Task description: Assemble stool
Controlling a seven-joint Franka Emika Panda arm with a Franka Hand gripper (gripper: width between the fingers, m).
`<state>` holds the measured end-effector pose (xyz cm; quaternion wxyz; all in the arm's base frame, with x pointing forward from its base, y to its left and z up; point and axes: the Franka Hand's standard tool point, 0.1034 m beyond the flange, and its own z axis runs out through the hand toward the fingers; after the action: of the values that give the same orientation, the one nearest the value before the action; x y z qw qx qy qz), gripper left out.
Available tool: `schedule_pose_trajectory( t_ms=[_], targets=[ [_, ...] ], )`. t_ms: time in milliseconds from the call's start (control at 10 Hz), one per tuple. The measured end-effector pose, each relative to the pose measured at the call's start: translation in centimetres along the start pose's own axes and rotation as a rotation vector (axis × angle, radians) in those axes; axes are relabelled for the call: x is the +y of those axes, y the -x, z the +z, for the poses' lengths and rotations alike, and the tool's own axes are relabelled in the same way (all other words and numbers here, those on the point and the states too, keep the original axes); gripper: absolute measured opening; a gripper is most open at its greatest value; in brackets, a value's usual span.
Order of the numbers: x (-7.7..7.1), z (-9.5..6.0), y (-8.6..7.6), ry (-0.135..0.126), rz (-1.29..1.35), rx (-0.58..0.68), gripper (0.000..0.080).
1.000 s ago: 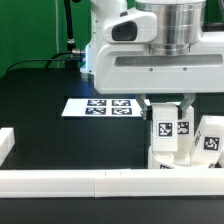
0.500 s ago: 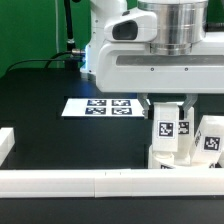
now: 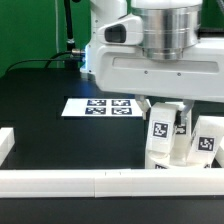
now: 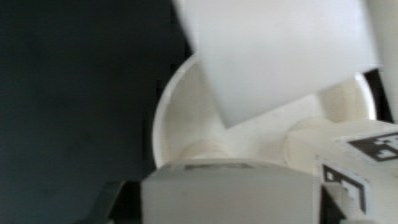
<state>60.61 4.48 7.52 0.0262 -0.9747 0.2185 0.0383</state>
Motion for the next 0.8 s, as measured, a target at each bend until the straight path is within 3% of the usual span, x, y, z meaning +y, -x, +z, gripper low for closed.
schedule_pose_trajectory(
  t_ms=[500, 700, 800],
  targets=[
    [0.1, -0.21, -0.06, -0.006, 0.184, 0.003, 0.0342],
    [0.6, -0.15, -0.58, -0.056, 0.288, 0.027, 0.0342],
    [0.77, 0.06, -0.7, -0.066, 0.3, 0.041, 0.0342]
  ],
)
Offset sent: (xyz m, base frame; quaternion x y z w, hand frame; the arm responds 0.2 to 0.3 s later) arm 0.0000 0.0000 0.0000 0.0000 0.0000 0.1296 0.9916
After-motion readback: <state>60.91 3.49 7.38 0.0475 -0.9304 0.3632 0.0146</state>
